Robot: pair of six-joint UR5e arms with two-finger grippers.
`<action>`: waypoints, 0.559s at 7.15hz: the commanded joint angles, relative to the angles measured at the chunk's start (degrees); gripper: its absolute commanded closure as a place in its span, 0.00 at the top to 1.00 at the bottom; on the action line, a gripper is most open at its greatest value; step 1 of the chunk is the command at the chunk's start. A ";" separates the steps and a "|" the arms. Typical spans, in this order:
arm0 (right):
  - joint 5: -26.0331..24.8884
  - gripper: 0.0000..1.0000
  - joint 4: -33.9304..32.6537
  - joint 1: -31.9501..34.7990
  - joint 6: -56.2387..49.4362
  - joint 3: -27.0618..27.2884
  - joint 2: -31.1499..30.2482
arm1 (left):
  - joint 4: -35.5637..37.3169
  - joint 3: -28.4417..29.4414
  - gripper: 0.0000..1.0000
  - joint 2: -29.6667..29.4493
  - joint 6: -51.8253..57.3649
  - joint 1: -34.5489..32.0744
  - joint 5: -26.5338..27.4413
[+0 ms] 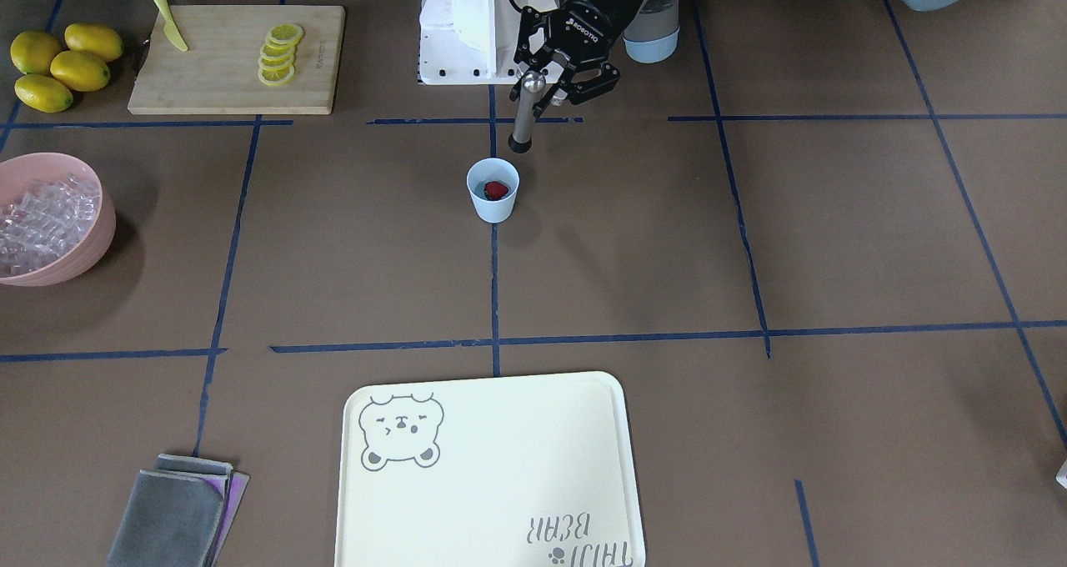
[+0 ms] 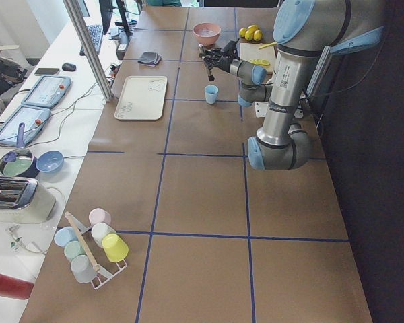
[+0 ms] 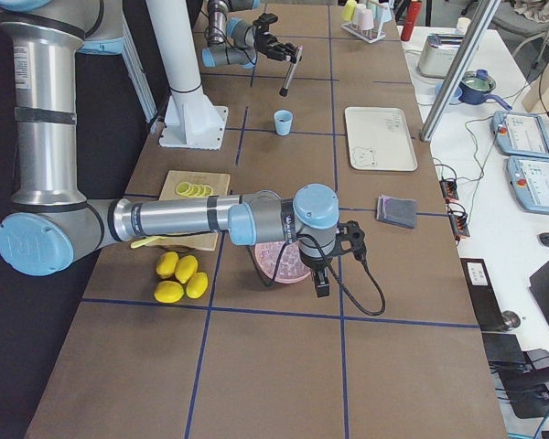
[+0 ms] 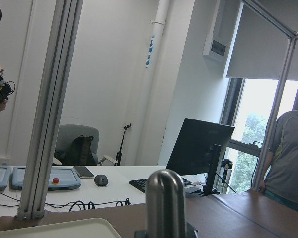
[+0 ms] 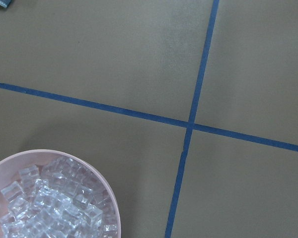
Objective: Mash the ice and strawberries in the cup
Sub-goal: 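Lower the pestle into the cup and press down on the contents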
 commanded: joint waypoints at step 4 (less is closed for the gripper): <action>0.00 0.99 0.00 0.00 0.38 0.03 -0.08 | -4.38 4.90 0.00 -2.32 4.55 -0.01 2.55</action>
